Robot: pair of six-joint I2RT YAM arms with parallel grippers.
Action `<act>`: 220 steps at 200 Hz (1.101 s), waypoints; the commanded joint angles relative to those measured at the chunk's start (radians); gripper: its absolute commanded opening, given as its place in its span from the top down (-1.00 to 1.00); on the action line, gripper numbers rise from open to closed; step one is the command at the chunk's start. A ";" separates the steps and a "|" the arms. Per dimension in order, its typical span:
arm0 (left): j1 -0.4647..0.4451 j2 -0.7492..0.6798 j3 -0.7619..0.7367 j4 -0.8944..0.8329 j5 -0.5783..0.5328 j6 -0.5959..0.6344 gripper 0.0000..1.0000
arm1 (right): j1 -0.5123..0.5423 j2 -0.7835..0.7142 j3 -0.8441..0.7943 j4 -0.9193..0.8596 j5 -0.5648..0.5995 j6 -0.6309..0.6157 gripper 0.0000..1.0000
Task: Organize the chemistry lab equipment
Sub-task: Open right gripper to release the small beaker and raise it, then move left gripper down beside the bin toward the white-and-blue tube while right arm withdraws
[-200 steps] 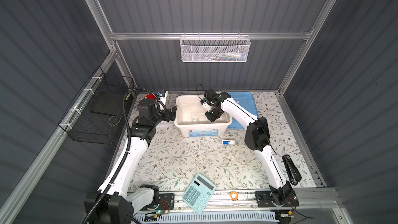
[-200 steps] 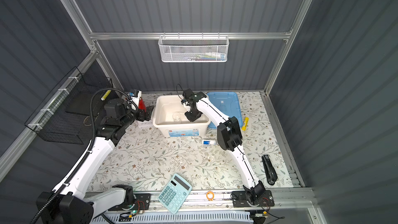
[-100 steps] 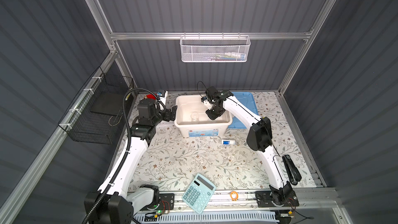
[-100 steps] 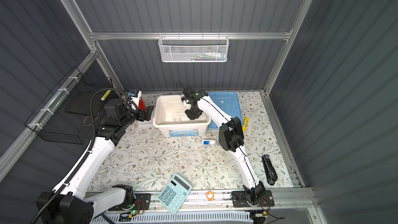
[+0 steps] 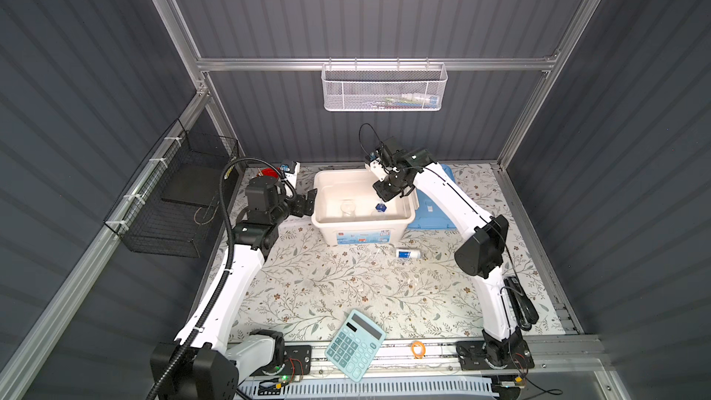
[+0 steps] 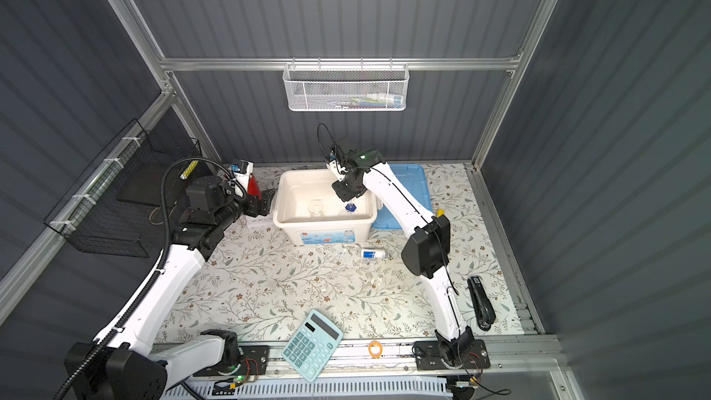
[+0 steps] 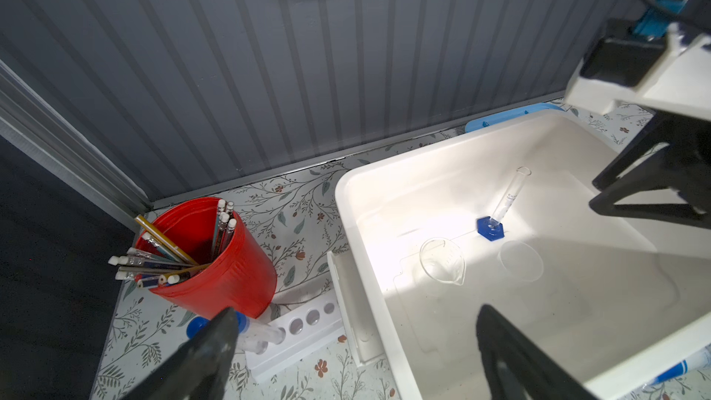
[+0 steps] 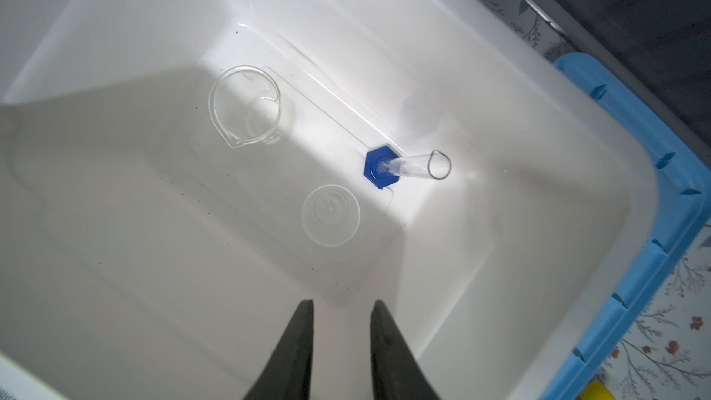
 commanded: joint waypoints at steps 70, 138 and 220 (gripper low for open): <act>-0.251 0.012 0.102 -0.199 0.006 0.157 -0.95 | -0.060 -0.557 -0.618 0.242 0.032 0.160 0.29; -0.719 0.154 0.105 -0.209 -0.276 0.137 -0.89 | -0.316 -0.953 -1.034 0.484 -0.081 0.304 0.21; -0.905 0.262 -0.151 0.132 -0.437 -0.231 -0.84 | -0.472 -1.067 -1.318 0.581 -0.285 0.366 0.17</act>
